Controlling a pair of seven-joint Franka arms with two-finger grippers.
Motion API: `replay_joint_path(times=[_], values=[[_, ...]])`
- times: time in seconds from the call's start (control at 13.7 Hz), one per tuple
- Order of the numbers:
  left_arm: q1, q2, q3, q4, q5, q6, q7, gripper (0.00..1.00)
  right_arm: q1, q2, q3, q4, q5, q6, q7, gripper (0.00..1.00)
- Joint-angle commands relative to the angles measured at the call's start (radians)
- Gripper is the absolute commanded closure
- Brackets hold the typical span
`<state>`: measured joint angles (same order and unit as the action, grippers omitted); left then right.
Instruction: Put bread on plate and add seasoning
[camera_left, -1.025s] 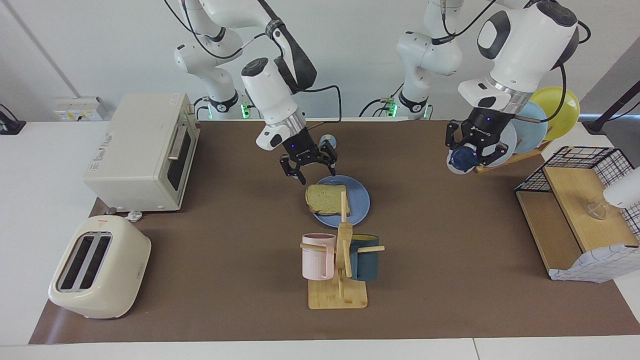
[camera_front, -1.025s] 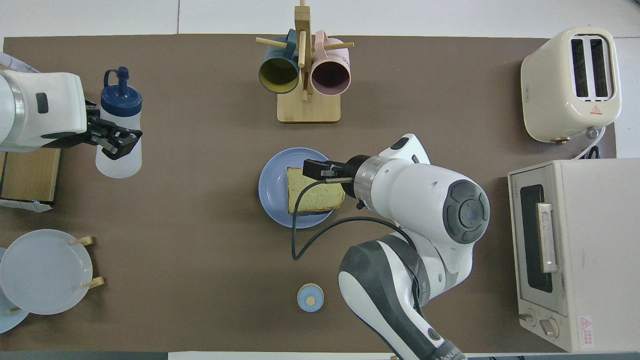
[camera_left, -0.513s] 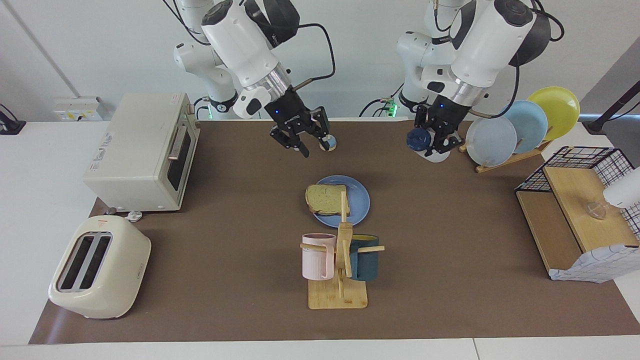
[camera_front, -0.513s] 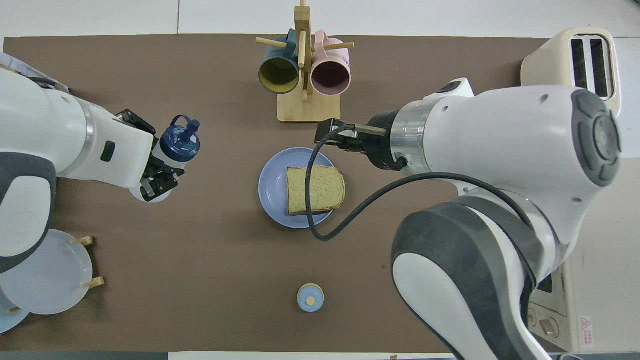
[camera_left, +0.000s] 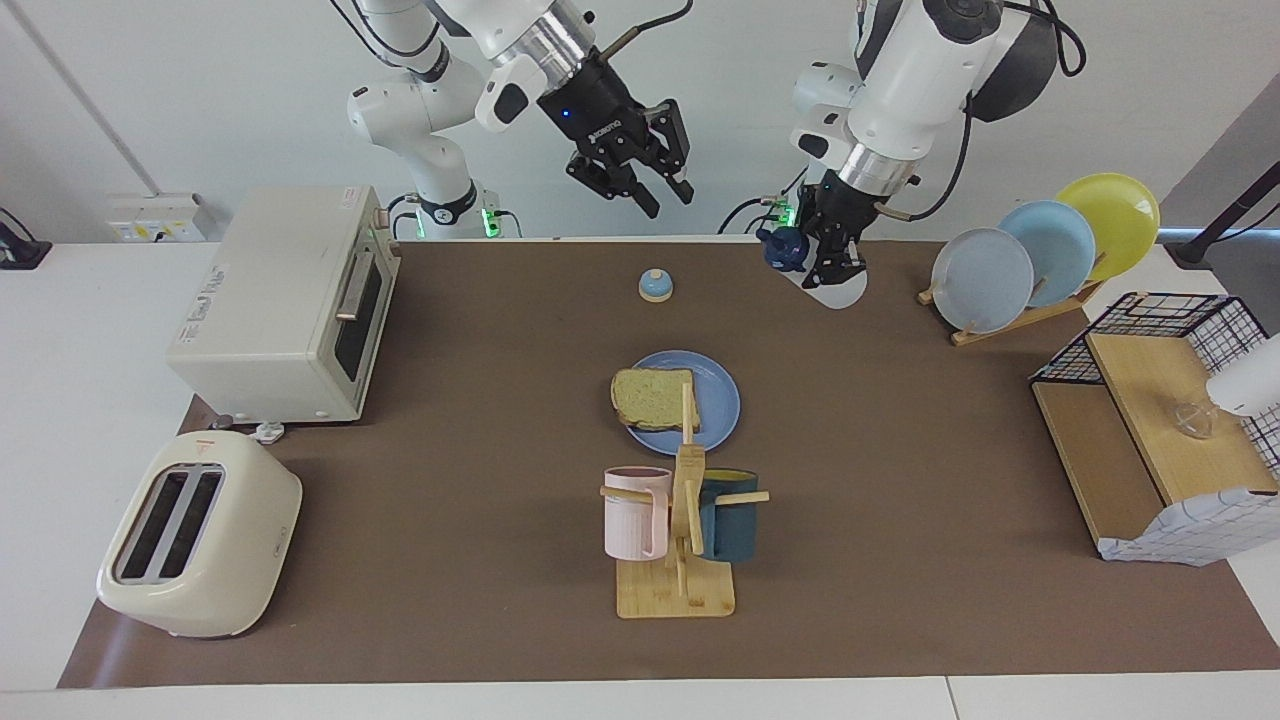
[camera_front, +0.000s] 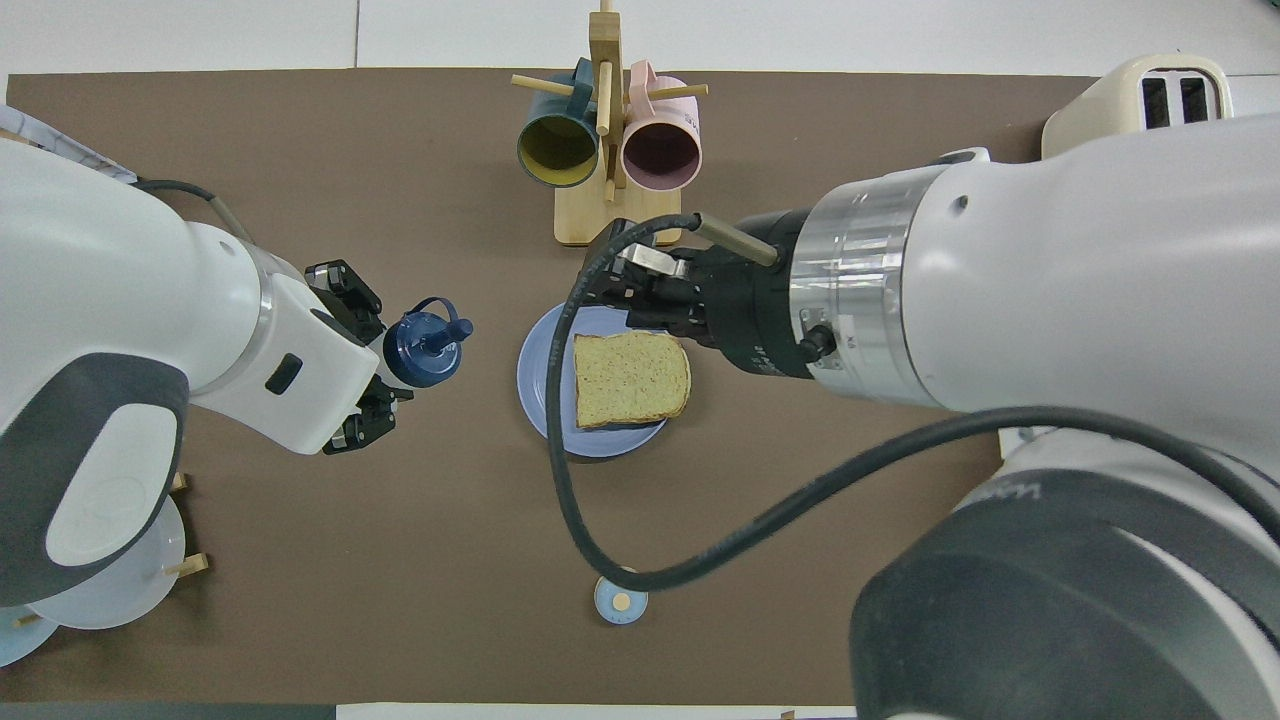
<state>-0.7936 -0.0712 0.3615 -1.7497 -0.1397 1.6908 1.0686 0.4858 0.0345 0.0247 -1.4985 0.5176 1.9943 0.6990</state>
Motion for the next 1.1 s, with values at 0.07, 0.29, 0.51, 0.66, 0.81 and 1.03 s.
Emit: replay_joint_path(times=[0.07,0.29,0.51,0.66,0.81,1.03], values=[[-0.027,-0.036,0.010,-0.031,-0.032,-0.017,0.033,1.00,0.060,0.044,0.011,0.029,-0.091,0.055,0.039,0.66],[-0.027,-0.036,0.010,-0.031,-0.063,-0.028,0.034,1.00,0.074,0.062,0.011,0.024,-0.093,0.115,0.050,0.65],[-0.027,-0.036,0.010,-0.031,-0.063,-0.029,0.033,1.00,0.092,0.087,0.011,0.001,-0.093,0.169,0.048,0.65],[-0.029,-0.036,0.008,-0.033,-0.063,-0.029,0.033,1.00,0.100,0.093,0.011,-0.003,-0.093,0.181,0.051,0.65],[-0.029,-0.036,0.005,-0.033,-0.064,-0.029,0.031,1.00,0.123,0.093,0.011,-0.018,-0.097,0.178,0.059,0.65],[-0.029,-0.036,0.005,-0.033,-0.072,-0.033,0.031,1.00,0.125,0.093,0.011,-0.019,-0.102,0.173,0.063,0.65]])
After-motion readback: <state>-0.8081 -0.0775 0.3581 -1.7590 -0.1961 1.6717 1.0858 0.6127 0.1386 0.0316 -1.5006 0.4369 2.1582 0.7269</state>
